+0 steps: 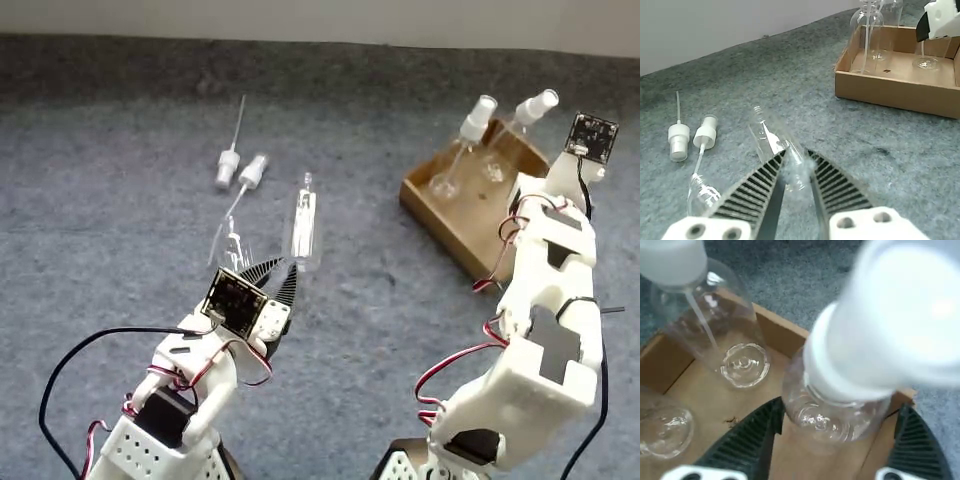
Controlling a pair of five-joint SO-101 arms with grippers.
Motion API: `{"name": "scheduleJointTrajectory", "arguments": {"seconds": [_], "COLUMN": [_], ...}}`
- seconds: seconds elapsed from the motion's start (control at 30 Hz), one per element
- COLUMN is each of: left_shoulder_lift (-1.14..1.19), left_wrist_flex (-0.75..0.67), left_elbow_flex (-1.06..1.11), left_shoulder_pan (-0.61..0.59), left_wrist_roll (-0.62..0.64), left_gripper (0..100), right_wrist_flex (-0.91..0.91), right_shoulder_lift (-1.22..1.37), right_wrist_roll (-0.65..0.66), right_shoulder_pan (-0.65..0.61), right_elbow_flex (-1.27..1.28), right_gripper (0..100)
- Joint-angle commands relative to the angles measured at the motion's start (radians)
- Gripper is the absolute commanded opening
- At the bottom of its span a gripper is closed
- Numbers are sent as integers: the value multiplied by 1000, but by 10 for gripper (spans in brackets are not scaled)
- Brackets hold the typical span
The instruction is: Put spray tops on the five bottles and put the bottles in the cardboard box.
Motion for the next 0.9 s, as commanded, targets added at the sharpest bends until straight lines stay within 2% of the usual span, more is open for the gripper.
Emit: {"name": "scheduleJointTrajectory", "arguments": {"seconds": [0.0, 0.17, 0.3, 0.57, 0.87], "left_shoulder_lift": [-12, -12, -12, -12, -12], "left_wrist_flex": [2, 2, 2, 3, 3], "left_elbow_flex": [21, 21, 21, 21, 21], "left_shoulder_pan": [-12, -12, -12, -12, -12], "left_wrist_roll": [-12, -12, -12, -12, -12], "left_gripper": [7, 7, 7, 7, 7], "right_wrist_flex": [4, 21, 180, 315, 320], "right_shoulder_lift": [-22, -24, -24, -22, -24], "right_wrist_roll": [8, 9, 9, 9, 8], "right_shoulder_pan": [5, 8, 10, 10, 8], "right_elbow_flex": [-15, -21, -30, -137, -174], "right_gripper": [299, 299, 300, 300, 300]}}
